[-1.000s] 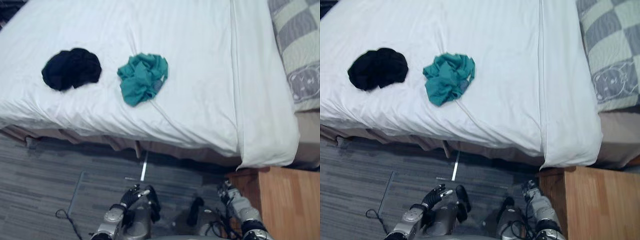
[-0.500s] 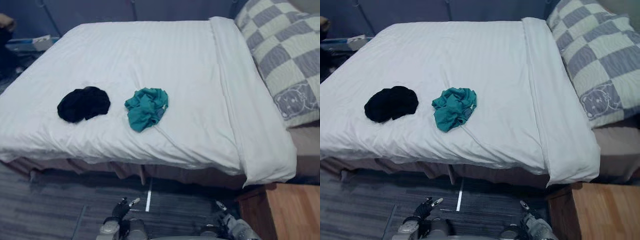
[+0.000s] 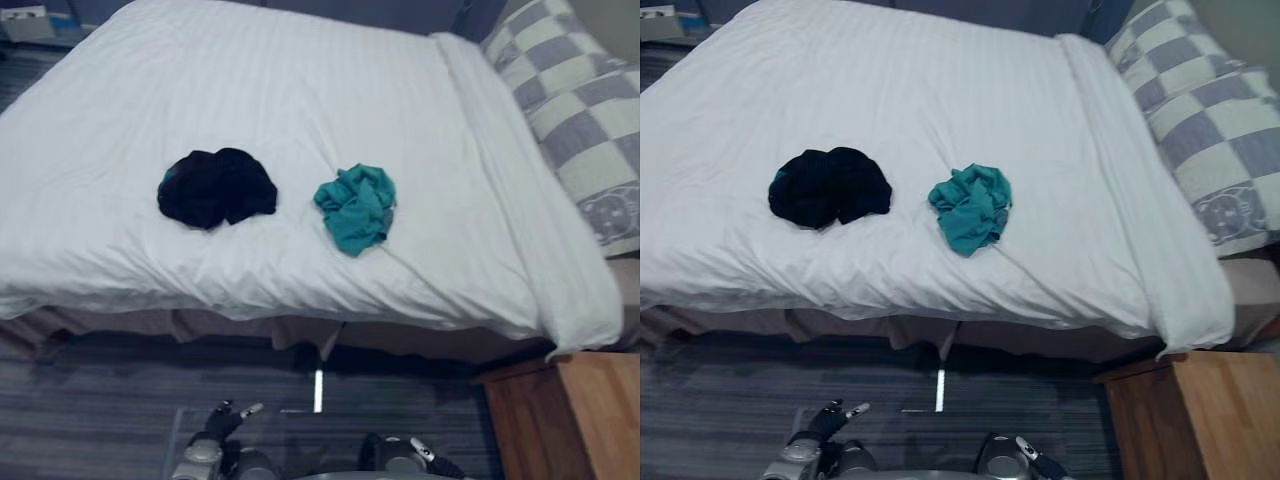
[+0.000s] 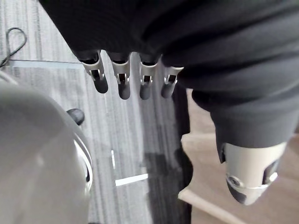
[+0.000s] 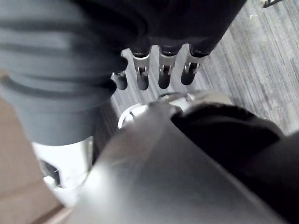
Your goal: Tidy the bed and pick cloth on bed and put in laundry
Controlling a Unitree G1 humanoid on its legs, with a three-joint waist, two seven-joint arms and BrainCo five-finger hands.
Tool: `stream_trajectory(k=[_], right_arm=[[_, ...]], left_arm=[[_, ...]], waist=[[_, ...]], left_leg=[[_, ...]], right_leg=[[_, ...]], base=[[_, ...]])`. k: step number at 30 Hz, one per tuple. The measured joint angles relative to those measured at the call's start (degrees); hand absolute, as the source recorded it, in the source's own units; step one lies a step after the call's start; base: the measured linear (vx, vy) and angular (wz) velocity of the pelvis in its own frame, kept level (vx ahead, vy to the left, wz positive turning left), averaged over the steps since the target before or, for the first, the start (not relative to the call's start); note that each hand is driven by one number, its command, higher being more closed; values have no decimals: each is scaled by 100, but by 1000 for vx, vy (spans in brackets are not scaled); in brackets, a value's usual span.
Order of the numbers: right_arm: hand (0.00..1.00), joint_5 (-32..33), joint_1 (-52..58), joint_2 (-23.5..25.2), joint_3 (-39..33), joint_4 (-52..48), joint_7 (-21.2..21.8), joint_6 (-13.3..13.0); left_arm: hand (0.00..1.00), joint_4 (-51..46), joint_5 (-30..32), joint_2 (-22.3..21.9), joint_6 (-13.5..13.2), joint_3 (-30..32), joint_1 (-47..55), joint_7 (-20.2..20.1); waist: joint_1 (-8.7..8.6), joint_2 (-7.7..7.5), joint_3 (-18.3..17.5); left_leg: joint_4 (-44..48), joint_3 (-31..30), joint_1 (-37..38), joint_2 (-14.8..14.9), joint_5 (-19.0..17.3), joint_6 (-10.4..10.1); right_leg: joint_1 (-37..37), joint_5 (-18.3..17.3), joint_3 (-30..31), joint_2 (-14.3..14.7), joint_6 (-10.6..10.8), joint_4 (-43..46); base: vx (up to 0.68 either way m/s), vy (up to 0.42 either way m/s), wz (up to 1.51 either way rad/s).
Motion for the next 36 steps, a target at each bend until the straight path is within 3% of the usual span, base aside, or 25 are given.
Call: stream_trajectory(k=[2, 5, 7, 9, 10, 12, 14, 16, 17, 19, 21, 22, 23, 24, 25, 26, 28, 29, 30, 31, 32, 34, 36], right_arm=[[0, -99, 6, -110, 237, -72, 63, -61], [0, -72, -78, -185, 488, -214, 143, -107], [0, -85, -188, -216, 614, -228, 162, -76], [0, -139, -238, -350, 708, -116, 112, 17], [0, -238, -217, -472, 706, -88, -9, 110], [0, -265, -224, -482, 538, -57, -172, 196], [0, -292, -255, -420, 256, -60, -239, 203], [0, -443, -290, -333, 87, 10, -259, 196], [0, -498, -237, -338, 87, 97, -267, 185], [0, -507, -258, -349, 96, 139, -295, 184], [0, -527, -230, -385, 110, 134, -348, 163], [0, -536, -194, -443, 108, 127, -351, 139], [0, -539, -208, -427, 81, 132, -358, 120], [0, -600, -225, -299, 110, 151, -476, 81], [0, -605, -253, -303, 136, 158, -475, 67], [0, -633, -267, -312, 227, 160, -454, 62], [0, -717, -256, -264, 420, 144, -334, 4], [0, -710, -247, -258, 518, 100, -216, -62], [0, -692, -257, -273, 619, 71, -213, -101], [0, -654, -228, -275, 608, 37, -214, -121], [0, -519, -200, -277, 588, 26, -212, -182], [0, -498, -171, -349, 619, 46, -218, -256], [0, -468, -123, -340, 696, 28, -219, -372]], left_arm=[[0, -16, 69, -188, 107, -19, 1, 17], [0, 0, 212, -207, 113, 72, 0, 113], [0, -39, 179, -201, -110, 154, -10, 263], [0, -252, 181, -233, -326, 362, 29, 277], [0, -350, 229, -229, -448, 398, 99, 263], [0, -328, 382, -227, -521, 430, 236, 234], [0, -198, 446, -237, -568, 434, 200, 114], [0, -76, 425, -244, -607, 462, 209, -3], [0, -85, 421, -245, -633, 432, 208, -13], [0, -80, 425, -243, -651, 356, 190, -16], [0, -38, 430, -282, -652, 77, 148, -22], [0, 49, 431, -379, -640, -122, 102, -37], [0, 97, 433, -379, -626, -225, 58, -59], [0, 107, 431, -375, -566, -239, 28, -55], [0, 111, 428, -377, -553, -239, 25, -51], [0, 80, 394, -269, -539, -221, 65, -38], [0, 8, 351, -95, -486, -212, 101, 2], [0, 9, 353, -43, -467, -249, 80, 2], [0, -6, 361, -75, -446, -305, 10, 0], [0, 1, 362, -104, -401, -398, -46, -2], [0, -17, 371, -196, -388, -528, -142, -8], [0, -14, 375, -304, -380, -625, -152, 0], [0, 10, 386, -288, -365, -623, -27, 4]], waist=[[22, 145, 72], [34, 205, 53], [63, 195, 70], [119, 347, 212], [209, 516, 280], [176, 604, 215], [28, 592, 177], [-1, 514, 204], [-4, 505, 204], [-5, 506, 204], [-40, 530, 186], [-123, 617, 121], [-138, 590, 42], [-51, 369, -45], [0, 381, -62], [118, 353, -79], [183, 308, -105], [104, 308, -106], [-5, 325, -103], [-160, 365, -106], [-272, 416, -140], [-251, 507, -118], [-170, 489, -123]], left_leg=[[-361, -64, 123, -129, 203, 12], [-357, -81, 139, -127, 219, -8], [917, -37, -444, -24, 44, 118], [2542, -191, -951, 378, 20, 80], [3235, -242, -1087, 630, 64, 16], [2899, -171, -700, 530, -39, 56], [2042, -178, -384, 200, -88, 56], [1786, -516, -403, 242, -290, -80], [1596, -757, -383, 410, -291, -78], [1400, -970, -287, 712, -316, -31], [1376, -943, -164, 775, -336, 2], [1423, -862, -88, 724, -619, -287], [1516, -708, -25, 640, -1043, -561], [1635, -358, -1, 437, -1173, -372], [1646, -186, 5, 421, -1202, -318], [1507, 166, 200, 436, -1192, -236], [1178, 385, 413, 450, -1095, -141], [849, 404, 425, 355, -930, -71], [471, 282, 416, 144, -708, -3], [253, 117, 385, 29, -548, 51], [-244, -121, 373, -265, -229, 124], [-460, -179, 396, -334, -104, 146], [-565, -198, 459, -326, -44, 120]], right_leg=[[52, 59, 23, -10, -41, -93], [71, 52, -17, -5, -47, -95], [186, 15, 19, -145, -73, -216], [521, -22, 19, -115, -120, -354], [823, -26, 110, -104, -101, -421], [877, -35, 183, -184, 38, -345], [666, 41, 334, -382, 90, -335], [627, 59, 500, -452, 85, -340], [623, 44, 623, -456, 114, -325], [536, -53, 909, -527, 342, -121], [479, -174, 1106, -709, 623, 93], [441, -182, 1121, -857, 845, 155], [404, -114, 1115, -1051, 973, 249], [138, 196, 922, -1352, 711, 421], [69, 393, 661, -1414, 391, 435], [-108, 593, -147, -1434, -97, 602], [-168, 444, -590, -949, 120, 685], [-97, 218, -490, -382, 334, 482], [15, -20, -30, 36, 123, 65], [104, -2, 364, 182, 134, -193], [208, 199, 740, 255, -42, -518], [171, 221, 747, 240, -62, -491], [212, 218, 647, 255, -65, -481]], base=[[85, 77, 42], [65, -14, 3], [-1, -23, 15], [-58, -7, -10], [-8, 73, -52], [55, 74, -40], [92, 45, -12], [38, 56, -26], [30, 119, -43], [52, 262, -60], [27, 449, -56], [18, 524, -37], [20, 623, -60], [19, 400, -61], [19, 541, -101], [22, 359, -101], [-6, 282, -74], [-35, 137, 12], [-38, 149, 61], [-6, 76, 117], [0, 62, 102], [32, 73, 46], [33, 15, 16]])
